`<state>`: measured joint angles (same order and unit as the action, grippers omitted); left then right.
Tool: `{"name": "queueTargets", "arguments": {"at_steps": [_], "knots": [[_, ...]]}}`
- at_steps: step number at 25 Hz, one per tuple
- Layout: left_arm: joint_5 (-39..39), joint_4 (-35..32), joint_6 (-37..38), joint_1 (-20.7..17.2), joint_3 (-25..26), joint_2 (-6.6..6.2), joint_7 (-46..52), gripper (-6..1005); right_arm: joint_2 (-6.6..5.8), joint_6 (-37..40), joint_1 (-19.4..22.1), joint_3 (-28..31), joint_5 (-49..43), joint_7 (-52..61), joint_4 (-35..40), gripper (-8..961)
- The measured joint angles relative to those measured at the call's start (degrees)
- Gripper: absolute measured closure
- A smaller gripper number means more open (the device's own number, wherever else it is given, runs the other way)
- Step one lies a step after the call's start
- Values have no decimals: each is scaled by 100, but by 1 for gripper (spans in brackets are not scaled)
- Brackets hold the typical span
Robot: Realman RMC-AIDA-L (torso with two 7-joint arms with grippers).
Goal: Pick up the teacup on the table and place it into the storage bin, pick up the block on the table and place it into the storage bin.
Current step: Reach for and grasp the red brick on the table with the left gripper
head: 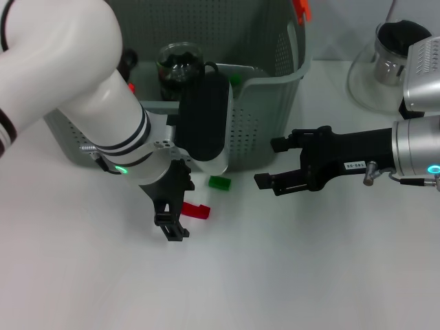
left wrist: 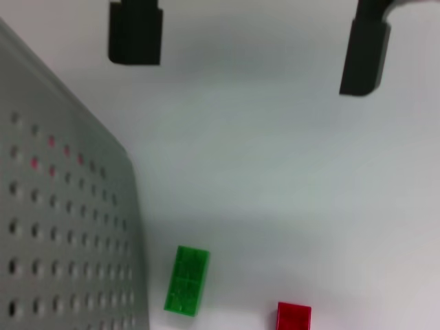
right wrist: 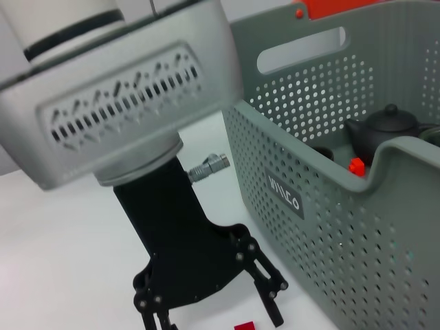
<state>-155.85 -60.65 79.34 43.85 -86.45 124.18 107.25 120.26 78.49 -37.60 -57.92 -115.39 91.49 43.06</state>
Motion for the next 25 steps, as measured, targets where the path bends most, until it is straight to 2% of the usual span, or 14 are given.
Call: {"name": "queueTargets", "arguments": {"at_steps": [4,10,15,25], "knots": [[-20,112,-125,29,-107,5,-9,107,-1,-1,-6,0,0,0,0,41],[-25,167,-201,32,-119,9,-12,267,-2,-7,0,0,11,-31,-58,41],[-26,240,-312,36,-152,10,-14,501,-2,-9,20,0,60,-55,-63,41],[-33,427,-500,119,-200,9,-27,497,-2,-37,34,-11,61,-61,-70,40]]}}
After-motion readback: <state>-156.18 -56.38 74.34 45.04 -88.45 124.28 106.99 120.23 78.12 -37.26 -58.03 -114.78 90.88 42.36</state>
